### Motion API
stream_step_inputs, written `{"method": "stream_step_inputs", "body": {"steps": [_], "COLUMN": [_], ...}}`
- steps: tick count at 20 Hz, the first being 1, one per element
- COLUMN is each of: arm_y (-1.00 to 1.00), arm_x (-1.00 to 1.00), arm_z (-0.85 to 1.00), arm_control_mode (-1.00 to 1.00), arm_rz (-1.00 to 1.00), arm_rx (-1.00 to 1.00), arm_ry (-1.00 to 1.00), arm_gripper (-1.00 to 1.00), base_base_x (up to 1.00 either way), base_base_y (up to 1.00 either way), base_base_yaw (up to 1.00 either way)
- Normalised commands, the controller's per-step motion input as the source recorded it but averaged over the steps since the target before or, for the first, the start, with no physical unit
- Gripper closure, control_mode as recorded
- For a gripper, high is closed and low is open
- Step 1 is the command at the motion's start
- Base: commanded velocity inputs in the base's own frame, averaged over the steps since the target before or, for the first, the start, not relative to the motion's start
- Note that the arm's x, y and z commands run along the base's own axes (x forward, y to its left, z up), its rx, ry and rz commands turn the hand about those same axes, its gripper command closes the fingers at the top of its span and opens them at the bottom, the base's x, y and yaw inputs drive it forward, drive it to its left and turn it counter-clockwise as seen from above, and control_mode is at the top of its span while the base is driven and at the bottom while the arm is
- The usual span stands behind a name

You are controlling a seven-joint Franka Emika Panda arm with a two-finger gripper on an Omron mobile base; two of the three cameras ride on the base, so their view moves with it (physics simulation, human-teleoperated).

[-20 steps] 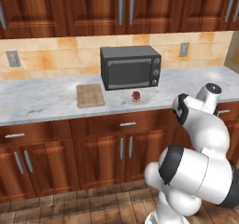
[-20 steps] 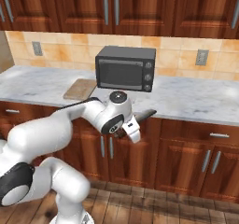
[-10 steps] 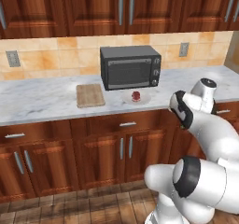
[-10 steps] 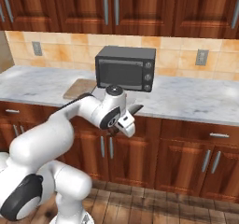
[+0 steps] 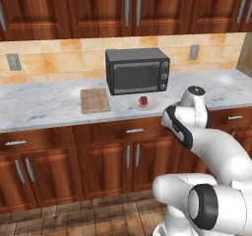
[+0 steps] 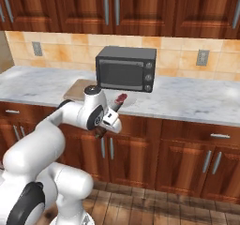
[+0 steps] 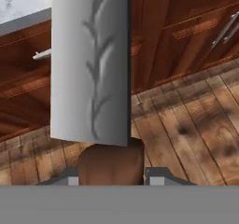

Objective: Pick up the knife from the drawer and place it on the cutting board. Then place the meat from the plate to the cutting board.

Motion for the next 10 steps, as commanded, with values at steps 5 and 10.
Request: {"method": "stream_step_inputs", "body": {"steps": [5, 10], "arm_y": [0.41, 0.06], "arm_x": [0.02, 0.00], "arm_z": [-0.03, -0.01], "arm_control_mode": [-1.00, 1.00], "arm_rz": [0.17, 0.04], "arm_rx": [-0.02, 0.00], "arm_ry": [0.00, 0.00], "arm_gripper": [1.00, 1.00], "base_base_x": [0.00, -0.31], "base_base_y": [0.00, 0.57], "base_base_yaw": [0.00, 0.22]}}
